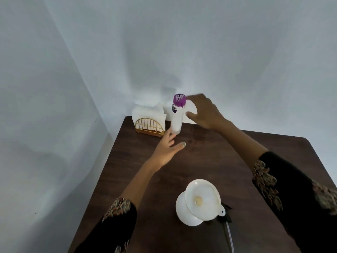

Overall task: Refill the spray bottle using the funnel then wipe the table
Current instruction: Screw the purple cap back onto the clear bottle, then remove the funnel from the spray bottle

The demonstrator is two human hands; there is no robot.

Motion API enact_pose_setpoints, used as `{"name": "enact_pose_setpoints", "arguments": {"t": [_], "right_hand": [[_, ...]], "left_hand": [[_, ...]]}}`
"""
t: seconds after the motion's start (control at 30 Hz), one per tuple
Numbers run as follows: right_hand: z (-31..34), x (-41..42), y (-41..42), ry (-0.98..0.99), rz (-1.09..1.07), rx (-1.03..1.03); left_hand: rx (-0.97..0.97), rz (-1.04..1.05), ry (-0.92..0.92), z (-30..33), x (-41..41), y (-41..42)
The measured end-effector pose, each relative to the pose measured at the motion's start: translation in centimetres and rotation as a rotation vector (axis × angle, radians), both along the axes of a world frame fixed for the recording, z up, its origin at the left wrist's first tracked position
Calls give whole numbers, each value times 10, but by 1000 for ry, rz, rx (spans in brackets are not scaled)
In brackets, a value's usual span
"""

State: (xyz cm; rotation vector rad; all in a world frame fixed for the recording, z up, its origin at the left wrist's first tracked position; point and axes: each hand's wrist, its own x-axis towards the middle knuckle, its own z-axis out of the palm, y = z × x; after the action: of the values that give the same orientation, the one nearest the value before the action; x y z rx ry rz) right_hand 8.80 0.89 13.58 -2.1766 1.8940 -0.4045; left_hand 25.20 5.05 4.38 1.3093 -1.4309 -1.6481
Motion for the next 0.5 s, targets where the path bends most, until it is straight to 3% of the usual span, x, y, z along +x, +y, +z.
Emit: {"name": "enact_pose_setpoints", "arguments": {"t": [0.2, 0.37, 0.5], "right_hand": [[9, -19, 95, -280, -67, 163], [-4, -31, 170, -310, -82, 381], [-17, -31, 212, -355, -56, 549]], "left_hand": [[-10, -38, 10, -5, 20, 77], [-48, -226, -130, -22, 31, 116], [-97, -305, -127, -30, 24, 142]]}}
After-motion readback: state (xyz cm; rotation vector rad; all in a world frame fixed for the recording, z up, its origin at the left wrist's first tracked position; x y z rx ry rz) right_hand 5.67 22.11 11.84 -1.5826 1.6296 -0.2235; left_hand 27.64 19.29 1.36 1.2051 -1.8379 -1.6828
